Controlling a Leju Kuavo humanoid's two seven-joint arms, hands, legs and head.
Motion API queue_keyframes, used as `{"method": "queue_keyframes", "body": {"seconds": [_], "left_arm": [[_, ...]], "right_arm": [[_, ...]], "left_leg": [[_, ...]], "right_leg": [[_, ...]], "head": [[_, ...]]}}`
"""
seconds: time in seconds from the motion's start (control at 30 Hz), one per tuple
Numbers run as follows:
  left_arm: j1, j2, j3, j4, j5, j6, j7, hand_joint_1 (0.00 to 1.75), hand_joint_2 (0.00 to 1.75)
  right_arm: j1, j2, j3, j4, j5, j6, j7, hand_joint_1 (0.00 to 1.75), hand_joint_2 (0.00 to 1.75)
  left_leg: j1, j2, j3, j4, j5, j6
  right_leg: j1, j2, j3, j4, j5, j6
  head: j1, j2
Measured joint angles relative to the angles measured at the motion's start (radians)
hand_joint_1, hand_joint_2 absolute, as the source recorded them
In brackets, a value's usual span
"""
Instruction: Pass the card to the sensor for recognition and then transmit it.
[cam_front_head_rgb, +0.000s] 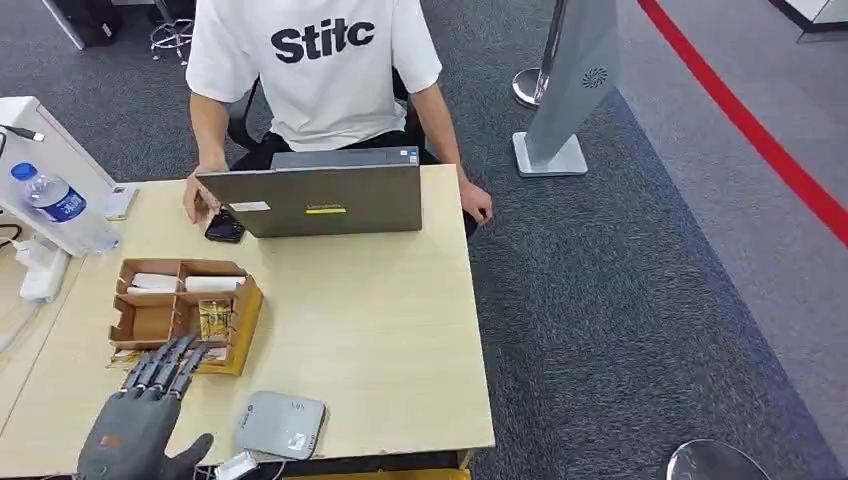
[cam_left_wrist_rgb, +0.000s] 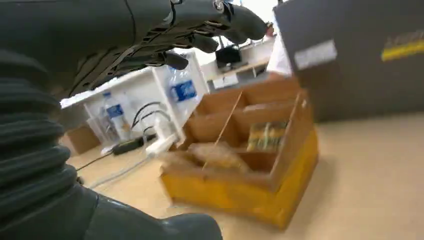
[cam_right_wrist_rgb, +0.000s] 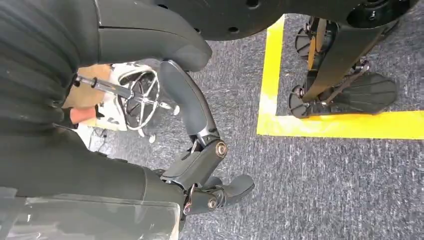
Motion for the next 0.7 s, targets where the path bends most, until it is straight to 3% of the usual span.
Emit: {"method": "queue_keyframes", "body": {"seconds": [0.17,0.33,0.43,0.57,0.7], "left_arm": [[0.047,0.074,0.000,-0.001,0.003,-0.016,0.019,0.00,1.75],[0.055,0.088,0.000,-0.002,-0.028,-0.003,0.024,0.00,1.75],[0.036,0.080,0.004,0.005,-0.116,0.054,0.016,0.00,1.75],[-0.024,0.038,0.029,0.059,-0.205,0.145,-0.031,0.00,1.75],[-0.075,-0.008,0.068,0.119,-0.243,0.176,-0.059,0.00,1.75]], "right_arm": [[0.000,0.000,-0.001,0.000,0.009,0.000,-0.004,0.00,1.75],[0.000,0.000,-0.002,0.000,0.015,0.000,-0.007,0.00,1.75],[0.000,0.000,-0.002,0.000,0.021,0.002,-0.007,0.00,1.75],[-0.002,0.000,-0.002,0.000,0.039,0.006,-0.009,0.00,1.75],[-0.002,0.000,-0.002,0.000,0.050,0.010,-0.013,0.00,1.75]], "left_leg": [[0.000,-0.001,0.000,0.000,0.000,0.000],[0.000,-0.001,0.000,0.000,0.000,0.000],[0.000,-0.002,0.000,0.000,0.000,0.000],[0.000,-0.003,0.001,0.000,0.000,0.000],[0.000,-0.002,0.001,0.000,0.000,0.000]], "right_leg": [[0.000,-0.001,0.001,0.000,0.000,0.000],[0.000,-0.001,0.001,0.000,0.000,0.000],[0.000,-0.002,0.001,0.000,0.000,0.000],[0.000,-0.003,0.002,0.000,0.000,0.000],[0.000,-0.003,0.002,0.000,0.000,0.000]], "head": [[0.000,0.000],[0.000,0.000],[0.000,0.000],[0.000,0.000],[0.000,0.000]]}}
